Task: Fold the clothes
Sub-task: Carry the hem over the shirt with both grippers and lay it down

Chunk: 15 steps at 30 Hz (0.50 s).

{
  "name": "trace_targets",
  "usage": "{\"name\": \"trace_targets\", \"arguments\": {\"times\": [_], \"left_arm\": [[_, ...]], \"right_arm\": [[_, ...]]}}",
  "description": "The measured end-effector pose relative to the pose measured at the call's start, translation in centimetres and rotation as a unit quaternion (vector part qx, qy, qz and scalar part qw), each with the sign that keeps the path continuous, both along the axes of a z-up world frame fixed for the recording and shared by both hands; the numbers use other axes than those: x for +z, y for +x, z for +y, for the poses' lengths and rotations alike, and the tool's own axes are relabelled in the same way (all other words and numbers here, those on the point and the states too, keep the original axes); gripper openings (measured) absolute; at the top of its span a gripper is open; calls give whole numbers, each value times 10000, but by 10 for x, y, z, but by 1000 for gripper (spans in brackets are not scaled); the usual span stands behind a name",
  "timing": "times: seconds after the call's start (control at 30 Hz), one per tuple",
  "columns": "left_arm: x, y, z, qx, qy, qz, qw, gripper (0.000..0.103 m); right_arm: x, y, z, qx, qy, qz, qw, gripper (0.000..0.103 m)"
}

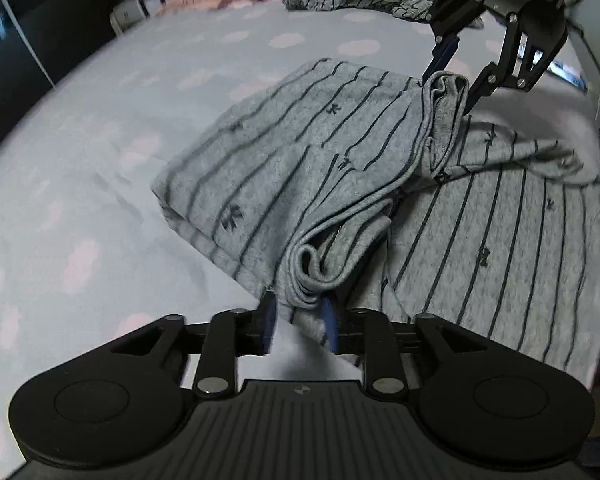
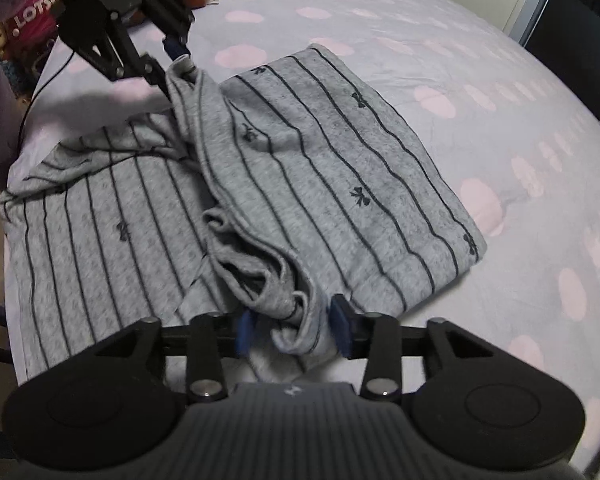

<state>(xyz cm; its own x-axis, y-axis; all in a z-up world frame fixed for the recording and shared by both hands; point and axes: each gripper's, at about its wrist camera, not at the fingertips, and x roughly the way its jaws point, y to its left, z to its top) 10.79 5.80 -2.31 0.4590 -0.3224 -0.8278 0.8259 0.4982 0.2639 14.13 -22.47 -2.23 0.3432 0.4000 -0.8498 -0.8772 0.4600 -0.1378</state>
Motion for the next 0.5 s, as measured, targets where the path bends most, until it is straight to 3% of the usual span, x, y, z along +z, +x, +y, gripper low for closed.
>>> {"name": "trace_targets", "arguments": {"times": [0.03, 0.07, 0.13, 0.27, 0.37, 0.5], "left_arm": [[2, -10, -3, -48, 110, -292, 9995, 50], [4, -20, -6, -101, 222, -575, 9980, 53], [5, -37, -19, -267, 451, -1031, 9933, 53], [-3, -62, -41, -660, 981, -1655, 9791, 54], [-22, -71, -58, -1090, 1687, -2183, 9550, 54], [-56, -73, -74, -1845, 2487, -2721, 9111, 54]], "right_arm": [[0, -9, 1, 25, -58, -88, 9999, 46], [1, -17, 3, 69, -163, -204, 9996, 47], [0, -36, 12, 179, -507, -580, 9969, 56], [-7, -72, 27, 444, -1129, -1425, 9823, 58], [-21, -92, 43, 734, -1616, -1882, 9660, 58], [-40, -102, 59, 1063, -2300, -2594, 9319, 58]]}}
